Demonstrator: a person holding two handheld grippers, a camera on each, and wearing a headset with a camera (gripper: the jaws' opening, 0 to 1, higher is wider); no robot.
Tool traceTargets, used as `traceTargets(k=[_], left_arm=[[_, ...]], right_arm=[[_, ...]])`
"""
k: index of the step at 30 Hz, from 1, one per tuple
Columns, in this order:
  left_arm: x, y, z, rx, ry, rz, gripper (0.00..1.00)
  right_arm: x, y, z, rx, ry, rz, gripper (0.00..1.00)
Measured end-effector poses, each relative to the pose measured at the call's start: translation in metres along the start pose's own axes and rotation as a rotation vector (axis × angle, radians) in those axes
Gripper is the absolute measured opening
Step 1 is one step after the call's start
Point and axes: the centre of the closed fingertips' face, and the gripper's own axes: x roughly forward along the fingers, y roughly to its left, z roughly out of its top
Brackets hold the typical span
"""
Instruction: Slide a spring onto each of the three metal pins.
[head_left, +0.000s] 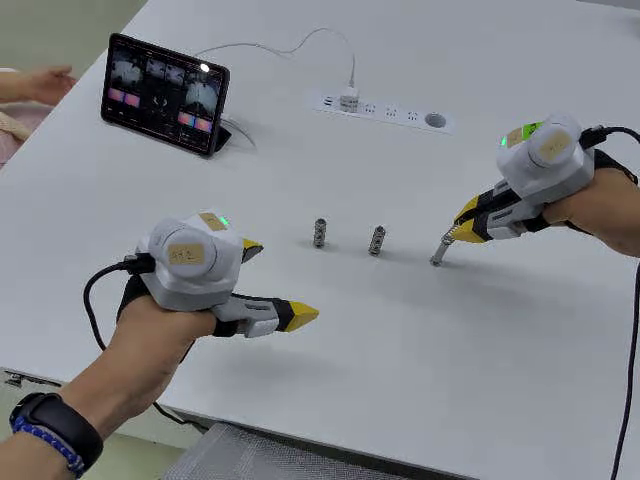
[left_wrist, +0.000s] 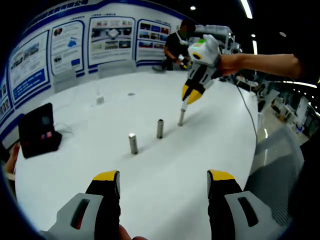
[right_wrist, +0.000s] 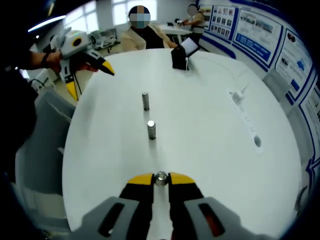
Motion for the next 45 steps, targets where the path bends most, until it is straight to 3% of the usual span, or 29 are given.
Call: traceTargets(k=[18, 45], left_arm=[[-0.003, 0.0, -0.001, 0.003, 0.005, 0.003, 0.72], [-0.004, 0.0, 0.001, 0.01, 0.005, 0.009, 0.71]], right_arm=[[0.018, 0.002, -0.009, -0.014, 0.042, 0.026, 0.12], [0.04, 0.005, -0.023, 0.01, 0.063, 0.043, 0.13]])
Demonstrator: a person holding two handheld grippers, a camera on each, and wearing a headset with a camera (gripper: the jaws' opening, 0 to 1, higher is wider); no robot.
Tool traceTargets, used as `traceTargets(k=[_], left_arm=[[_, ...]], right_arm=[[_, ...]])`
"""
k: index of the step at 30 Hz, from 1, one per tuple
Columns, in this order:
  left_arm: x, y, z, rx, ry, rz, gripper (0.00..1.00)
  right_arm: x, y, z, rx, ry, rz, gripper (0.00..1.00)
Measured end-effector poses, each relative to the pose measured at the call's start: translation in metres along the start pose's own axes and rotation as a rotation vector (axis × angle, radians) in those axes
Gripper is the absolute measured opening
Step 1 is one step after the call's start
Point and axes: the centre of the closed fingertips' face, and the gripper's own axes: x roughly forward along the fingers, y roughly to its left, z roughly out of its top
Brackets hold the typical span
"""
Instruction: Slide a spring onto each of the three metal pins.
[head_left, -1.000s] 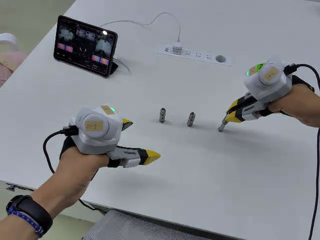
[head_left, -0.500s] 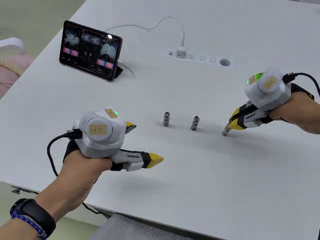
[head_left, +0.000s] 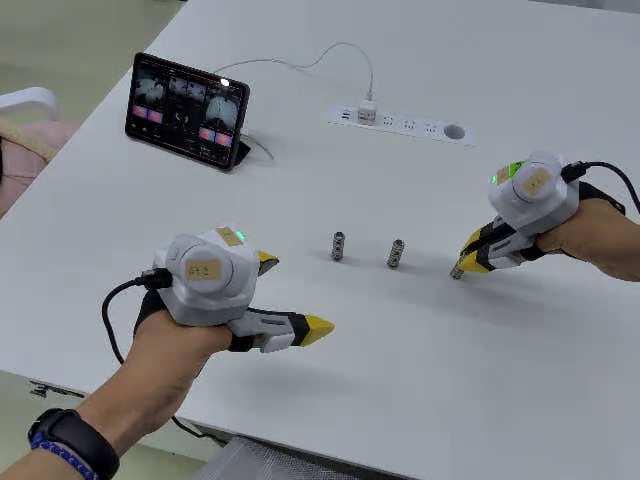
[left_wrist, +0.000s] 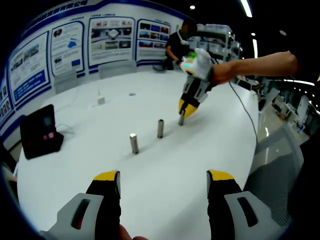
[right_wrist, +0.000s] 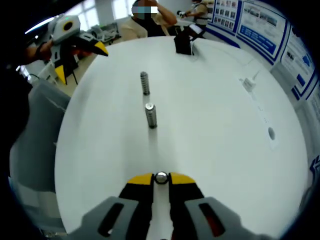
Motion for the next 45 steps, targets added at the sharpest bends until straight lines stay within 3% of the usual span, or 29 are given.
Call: traceTargets(k=[8, 17, 38, 45], left_arm=[[0.0, 0.0, 0.001, 0.001, -0.006, -0.001, 0.71], [0.001, -0.001, 0.005, -0.002, -0.016, -0.003, 0.72], [0.004, 0.003, 0.015, -0.03, -0.041, 0.002, 0.74], [0.0, 0.007, 0.021, -0.047, -0.067, 0.006, 0.74]], right_arm=[[-0.003, 0.0, -0.003, 0.025, -0.003, -0.015, 0.2], [-0.01, 0.0, -0.013, 0.107, -0.038, -0.037, 0.29], [-0.033, 0.012, -0.021, 0.307, -0.182, -0.087, 0.47], [-0.041, 0.019, -0.021, 0.365, -0.242, -0.105, 0.59]])
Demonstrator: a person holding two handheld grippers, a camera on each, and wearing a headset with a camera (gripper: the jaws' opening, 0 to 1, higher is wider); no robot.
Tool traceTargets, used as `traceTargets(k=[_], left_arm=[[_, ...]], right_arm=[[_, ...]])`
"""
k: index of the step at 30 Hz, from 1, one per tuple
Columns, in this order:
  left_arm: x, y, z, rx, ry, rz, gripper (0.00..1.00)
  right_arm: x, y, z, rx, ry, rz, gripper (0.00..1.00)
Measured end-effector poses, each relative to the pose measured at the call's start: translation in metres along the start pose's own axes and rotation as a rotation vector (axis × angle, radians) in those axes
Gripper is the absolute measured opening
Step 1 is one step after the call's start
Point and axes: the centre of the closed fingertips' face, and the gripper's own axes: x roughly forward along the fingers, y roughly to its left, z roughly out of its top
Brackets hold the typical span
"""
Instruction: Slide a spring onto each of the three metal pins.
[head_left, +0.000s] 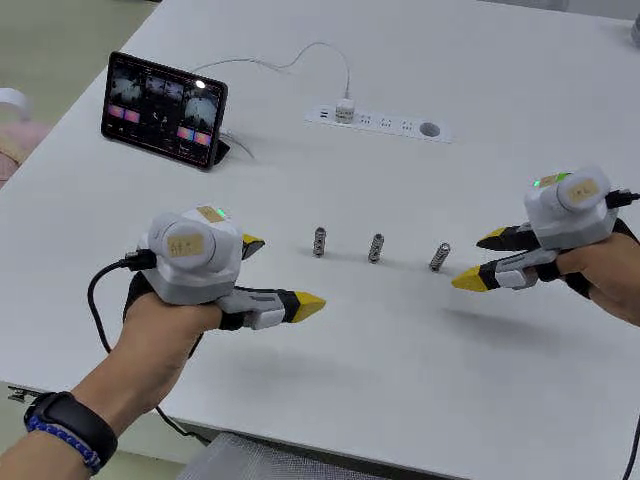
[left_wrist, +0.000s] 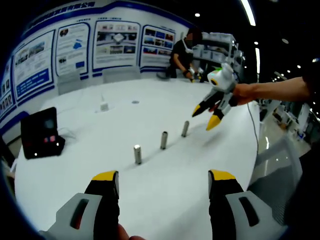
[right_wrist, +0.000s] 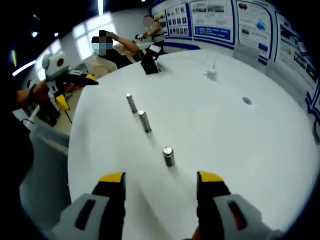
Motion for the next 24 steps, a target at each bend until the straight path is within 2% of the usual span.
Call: traceTargets(k=[11, 17, 24], left_arm=[[-0.001, 0.006, 0.003, -0.018, -0.011, 0.004, 0.77], [-0.001, 0.006, 0.004, -0.028, -0.012, 0.001, 0.78], [0.0, 0.002, 0.011, -0.047, -0.036, -0.009, 0.82]], right_arm=[[-0.016, 0.014, 0.003, 0.102, -0.131, -0.017, 0.67], [-0.02, 0.028, 0.0, 0.129, -0.16, -0.02, 0.69], [-0.027, 0.044, -0.001, 0.166, -0.203, -0.04, 0.76]])
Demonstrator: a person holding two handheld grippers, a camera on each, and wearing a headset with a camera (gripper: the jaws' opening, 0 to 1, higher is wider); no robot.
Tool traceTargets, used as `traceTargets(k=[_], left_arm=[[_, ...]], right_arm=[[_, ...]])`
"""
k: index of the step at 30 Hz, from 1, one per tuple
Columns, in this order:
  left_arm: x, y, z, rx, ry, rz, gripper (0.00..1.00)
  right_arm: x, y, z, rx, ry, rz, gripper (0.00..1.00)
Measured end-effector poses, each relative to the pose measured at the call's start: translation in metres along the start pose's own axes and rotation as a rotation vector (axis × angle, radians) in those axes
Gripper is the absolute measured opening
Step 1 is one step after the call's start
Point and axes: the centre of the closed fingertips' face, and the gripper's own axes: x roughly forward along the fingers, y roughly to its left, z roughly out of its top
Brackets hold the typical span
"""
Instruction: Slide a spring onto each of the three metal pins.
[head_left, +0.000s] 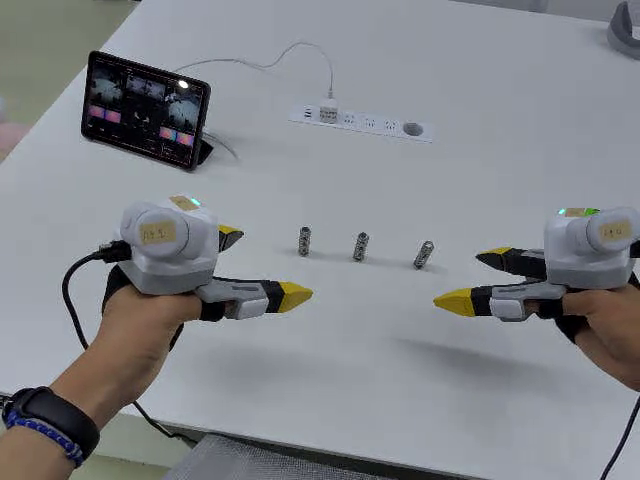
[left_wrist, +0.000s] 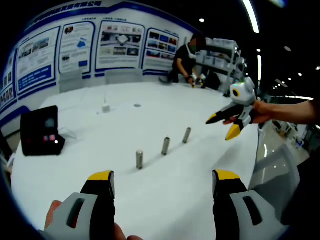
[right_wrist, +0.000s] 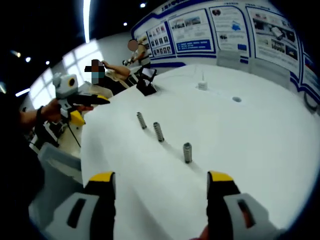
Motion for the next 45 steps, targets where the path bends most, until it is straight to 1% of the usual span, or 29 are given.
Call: traceTargets(k=[4, 8, 12, 16, 17, 19, 21, 23, 25, 28, 30, 31, 33, 35, 37, 39, 41, 45], left_arm=[[0.001, 0.0, 0.002, -0.001, -0.004, -0.002, 0.81], [0.0, -0.002, 0.002, -0.008, -0.006, -0.008, 0.83], [0.0, -0.001, -0.001, -0.011, 0.006, -0.007, 0.85], [-0.001, 0.001, -0.003, -0.02, 0.012, -0.009, 0.86], [-0.001, 0.003, -0.003, -0.027, 0.014, -0.005, 0.87], [-0.001, 0.004, -0.005, -0.029, 0.023, -0.007, 0.88], [-0.002, 0.006, -0.005, -0.026, 0.025, -0.006, 0.87], [-0.002, 0.007, -0.004, -0.044, 0.022, -0.016, 0.88], [-0.002, 0.007, -0.004, -0.042, 0.022, -0.018, 0.87], [-0.002, 0.005, -0.004, -0.035, 0.029, -0.035, 0.87], [-0.001, 0.004, -0.003, -0.042, 0.027, -0.048, 0.86], [-0.001, 0.003, -0.002, -0.041, 0.023, -0.057, 0.85], [-0.001, 0.003, -0.002, -0.044, 0.019, -0.061, 0.84], [-0.001, 0.002, -0.002, -0.031, 0.019, -0.066, 0.8], [0.0, 0.002, -0.002, -0.034, 0.023, -0.073, 0.8], [0.0, 0.002, -0.002, -0.028, 0.02, -0.077, 0.77], [0.0, 0.002, -0.002, -0.029, 0.018, -0.08, 0.78], [-0.001, 0.004, -0.001, -0.032, 0.014, -0.079, 0.8]], right_arm=[[-0.002, 0.007, -0.002, 0.021, -0.021, -0.005, 0.78], [-0.003, 0.012, -0.003, 0.032, -0.039, -0.011, 0.79], [-0.001, 0.02, -0.003, 0.056, -0.064, -0.001, 0.81], [0.001, 0.025, -0.005, 0.068, -0.07, 0.002, 0.82], [0.002, 0.026, -0.005, 0.074, -0.073, 0.005, 0.82], [0.003, 0.028, -0.006, 0.076, -0.075, 0.01, 0.82], [0.003, 0.029, -0.006, 0.076, -0.073, 0.011, 0.83], [0.003, 0.029, -0.006, 0.081, -0.075, 0.012, 0.83], [0.004, 0.027, -0.005, 0.085, -0.081, 0.011, 0.83], [0.003, 0.025, -0.006, 0.088, -0.082, 0.006, 0.84], [0.002, 0.025, -0.005, 0.089, -0.085, 0.005, 0.84], [0.002, 0.025, -0.005, 0.091, -0.085, 0.005, 0.84], [0.002, 0.024, -0.006, 0.095, -0.086, 0.003, 0.85], [0.002, 0.023, -0.006, 0.096, -0.087, 0.001, 0.85], [0.001, 0.022, -0.006, 0.098, -0.088, 0.0, 0.86], [0.001, 0.023, -0.006, 0.099, -0.088, 0.0, 0.86], [0.001, 0.021, -0.007, 0.1, -0.09, -0.002, 0.86], [0.001, 0.023, -0.007, 0.101, -0.092, 0.001, 0.87]])
